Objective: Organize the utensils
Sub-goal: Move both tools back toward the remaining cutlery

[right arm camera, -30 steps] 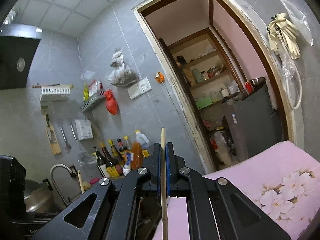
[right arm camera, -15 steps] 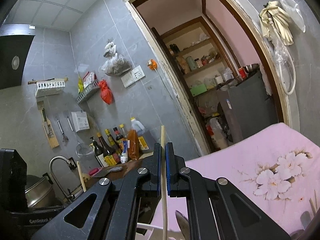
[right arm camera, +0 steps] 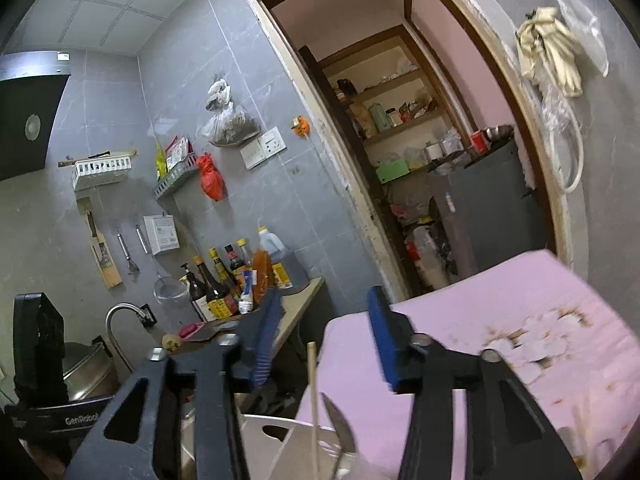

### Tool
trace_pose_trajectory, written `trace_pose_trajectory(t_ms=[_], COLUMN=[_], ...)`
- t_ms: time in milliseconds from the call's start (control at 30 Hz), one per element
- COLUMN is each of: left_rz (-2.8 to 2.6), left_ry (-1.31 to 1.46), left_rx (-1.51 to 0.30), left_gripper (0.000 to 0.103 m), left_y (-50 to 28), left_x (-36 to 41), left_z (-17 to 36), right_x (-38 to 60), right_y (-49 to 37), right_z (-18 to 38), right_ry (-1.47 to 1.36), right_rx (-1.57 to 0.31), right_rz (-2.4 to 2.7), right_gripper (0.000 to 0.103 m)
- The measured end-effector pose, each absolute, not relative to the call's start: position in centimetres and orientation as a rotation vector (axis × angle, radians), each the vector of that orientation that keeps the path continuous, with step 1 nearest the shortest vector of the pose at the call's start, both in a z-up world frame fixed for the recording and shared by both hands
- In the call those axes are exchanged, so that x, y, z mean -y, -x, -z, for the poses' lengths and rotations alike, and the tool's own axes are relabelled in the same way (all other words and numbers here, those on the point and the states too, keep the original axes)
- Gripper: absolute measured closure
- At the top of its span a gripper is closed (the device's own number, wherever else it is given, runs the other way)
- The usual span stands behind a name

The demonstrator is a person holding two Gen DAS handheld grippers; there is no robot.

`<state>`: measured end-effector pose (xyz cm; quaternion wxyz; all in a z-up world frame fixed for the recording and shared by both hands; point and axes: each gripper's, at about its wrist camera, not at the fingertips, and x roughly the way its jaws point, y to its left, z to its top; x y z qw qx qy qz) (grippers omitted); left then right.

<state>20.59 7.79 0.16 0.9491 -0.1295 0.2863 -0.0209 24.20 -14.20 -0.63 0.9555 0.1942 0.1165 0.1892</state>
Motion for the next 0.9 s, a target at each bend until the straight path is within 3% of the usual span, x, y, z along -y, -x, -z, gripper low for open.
trace_pose_trajectory(t_ms=[67,133,200,433,667,900], left_rz=[0.042,0.041,0.036,0.023,0.011,0.024], left_ry=[0.245,0.235,0.231,0.193,0.167,0.132], left_rx=[-0.574,-0.563,-0.539,-0.477,-0.431,-0.434], left_gripper=[0.056,0.05,0.037,0.019,0.007,0.004], left_y=[-20.5,-20.4,-20.2,-19.3,-18.2,-17.6], left_x=[-7.0,-6.1,-5.1,-0.7,4.6,9.4], left_z=[-0.6,-1.0,-1.6,-2.6,-2.5,-1.5], right_x=[15.3,16.5,17.7,22.6,27.4,31.6], right_y=[-23.5,-22.7,-22.1,-20.0,-18.7,-18.1], right_z=[-0.1,-0.8,-1.5,-2.7,-2.4,-0.4], right_ry=[-0.375,-0.349,-0.326,-0.224,-0.156,-0.127], right_rx=[-0.231,-0.228,-0.227,-0.263,-0.305,-0.379], right_rz=[-0.368,-0.346,-0.325,-0.254,-0.198,-0.16], right_gripper=[0.048,0.039,0.032,0.013,0.002,0.002])
